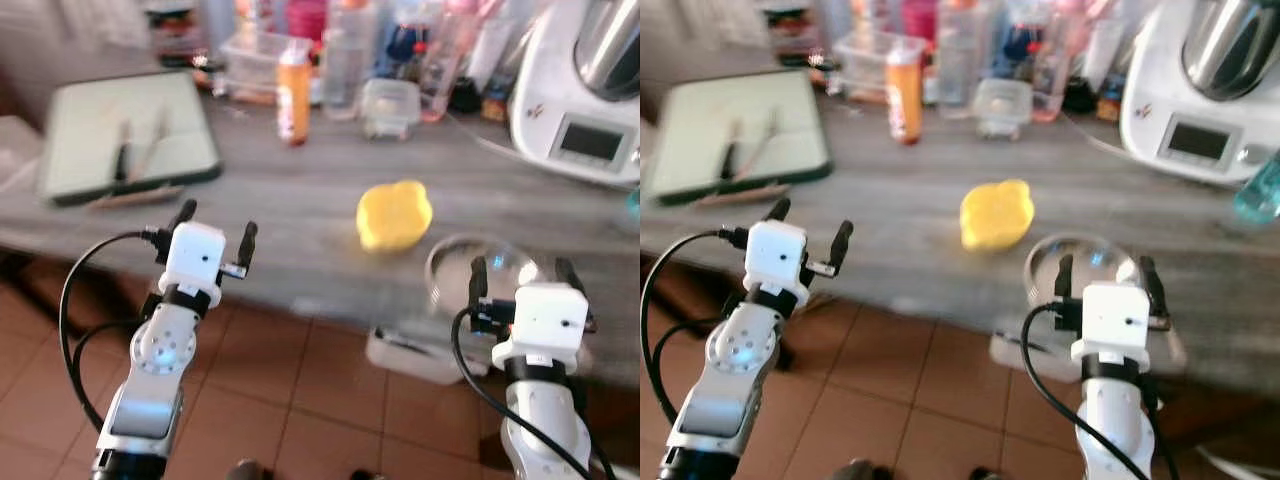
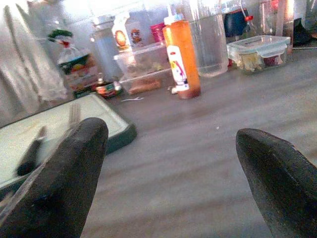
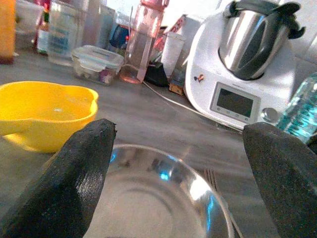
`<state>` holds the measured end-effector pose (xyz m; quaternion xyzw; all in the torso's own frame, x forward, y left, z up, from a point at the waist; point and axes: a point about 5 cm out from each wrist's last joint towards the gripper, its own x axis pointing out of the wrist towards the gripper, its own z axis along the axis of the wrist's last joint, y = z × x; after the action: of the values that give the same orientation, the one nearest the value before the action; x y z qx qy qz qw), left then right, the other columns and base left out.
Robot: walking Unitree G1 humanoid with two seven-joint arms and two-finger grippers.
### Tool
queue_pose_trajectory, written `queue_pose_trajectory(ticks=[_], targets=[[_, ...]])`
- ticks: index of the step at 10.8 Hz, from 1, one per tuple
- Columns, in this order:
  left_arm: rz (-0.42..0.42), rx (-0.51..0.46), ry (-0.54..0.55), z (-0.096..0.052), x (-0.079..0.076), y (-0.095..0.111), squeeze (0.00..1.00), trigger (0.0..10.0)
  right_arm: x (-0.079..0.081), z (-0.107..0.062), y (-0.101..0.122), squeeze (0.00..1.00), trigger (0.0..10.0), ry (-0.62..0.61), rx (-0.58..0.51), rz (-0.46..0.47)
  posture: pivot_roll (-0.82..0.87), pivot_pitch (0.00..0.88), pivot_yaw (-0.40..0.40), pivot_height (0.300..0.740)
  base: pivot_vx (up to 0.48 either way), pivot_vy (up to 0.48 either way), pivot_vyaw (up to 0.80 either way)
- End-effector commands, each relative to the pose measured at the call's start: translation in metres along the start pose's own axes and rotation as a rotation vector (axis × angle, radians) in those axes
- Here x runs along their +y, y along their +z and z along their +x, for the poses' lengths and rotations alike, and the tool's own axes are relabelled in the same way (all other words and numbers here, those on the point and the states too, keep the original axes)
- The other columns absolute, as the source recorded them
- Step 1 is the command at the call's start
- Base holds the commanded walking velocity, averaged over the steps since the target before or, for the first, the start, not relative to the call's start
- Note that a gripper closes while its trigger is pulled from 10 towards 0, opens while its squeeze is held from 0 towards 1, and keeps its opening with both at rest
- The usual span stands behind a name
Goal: Setting the table
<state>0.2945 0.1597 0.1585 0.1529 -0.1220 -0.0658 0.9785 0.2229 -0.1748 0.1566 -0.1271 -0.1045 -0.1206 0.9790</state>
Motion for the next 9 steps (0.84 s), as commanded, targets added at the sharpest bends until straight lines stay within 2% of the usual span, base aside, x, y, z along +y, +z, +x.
queue_pose_trajectory(ticks=[1,9], targets=[[0.006,0.017,-0.01,-0.0004,-0.0014,-0.0027,0.0,10.0,-0.0032,-0.0007,-0.0032,0.0,10.0,-0.015,0.01,-0.011,0.15,0.095,-0.026,0.74,-0.379,0.0,0.0],[0.005,0.027,-0.031,0.0016,-0.0046,-0.0061,0.0,10.0,-0.0045,0.0029,-0.0038,0.0,10.0,-0.025,0.001,-0.02,0.15,0.09,-0.021,0.74,-0.364,0.0,0.0]])
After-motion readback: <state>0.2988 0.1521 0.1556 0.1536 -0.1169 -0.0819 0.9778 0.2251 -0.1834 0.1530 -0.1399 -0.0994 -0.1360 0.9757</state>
